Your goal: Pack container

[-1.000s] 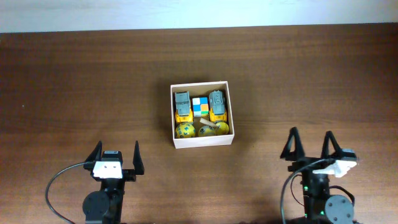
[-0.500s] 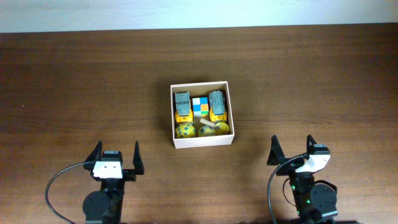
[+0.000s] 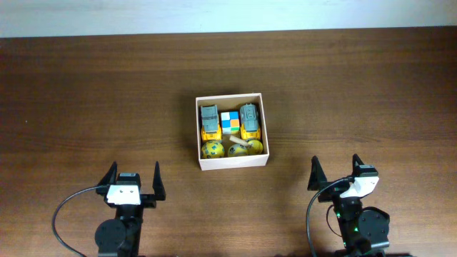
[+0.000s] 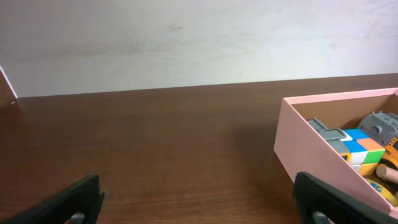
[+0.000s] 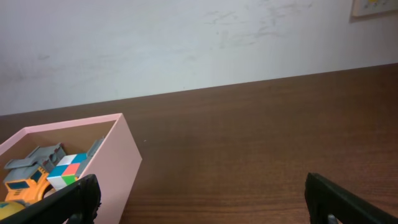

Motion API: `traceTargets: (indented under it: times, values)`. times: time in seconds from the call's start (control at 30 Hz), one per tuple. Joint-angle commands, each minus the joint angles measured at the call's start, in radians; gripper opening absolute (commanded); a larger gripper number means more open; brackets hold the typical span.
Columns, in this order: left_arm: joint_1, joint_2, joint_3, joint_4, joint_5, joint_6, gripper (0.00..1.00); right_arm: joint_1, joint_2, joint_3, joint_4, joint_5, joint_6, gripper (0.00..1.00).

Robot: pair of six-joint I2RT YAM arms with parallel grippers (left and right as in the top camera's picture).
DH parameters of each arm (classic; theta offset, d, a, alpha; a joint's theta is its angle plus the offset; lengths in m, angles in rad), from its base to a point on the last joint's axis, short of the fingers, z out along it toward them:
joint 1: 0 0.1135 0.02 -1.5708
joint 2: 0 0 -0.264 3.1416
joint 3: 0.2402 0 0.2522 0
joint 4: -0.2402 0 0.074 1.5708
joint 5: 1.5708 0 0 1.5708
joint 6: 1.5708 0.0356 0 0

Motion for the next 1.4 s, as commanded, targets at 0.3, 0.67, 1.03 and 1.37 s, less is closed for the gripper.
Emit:
traceTargets:
  times: [0.3, 0.67, 1.03, 1.37]
  values:
    - [0.006, -0.008, -0.005, -0.001, 0.008, 0.019, 0.99, -0.01, -0.011, -0.008, -0.005, -0.023, -0.025, 0.99]
    - [0.006, -0.008, -0.005, -0.001, 0.008, 0.019, 0.99, -0.042, -0.011, -0.008, -0.005, -0.035, -0.032, 0.99]
    - [0.006, -0.008, -0.005, -0.001, 0.008, 0.019, 0.99, -0.042, -0.011, -0.008, -0.005, -0.032, -0.032, 0.99]
    - [0.006, -0.008, -0.005, -0.001, 0.008, 0.019, 0.99, -0.042, -0.011, -0.008, -0.005, -0.032, -0.032, 0.99]
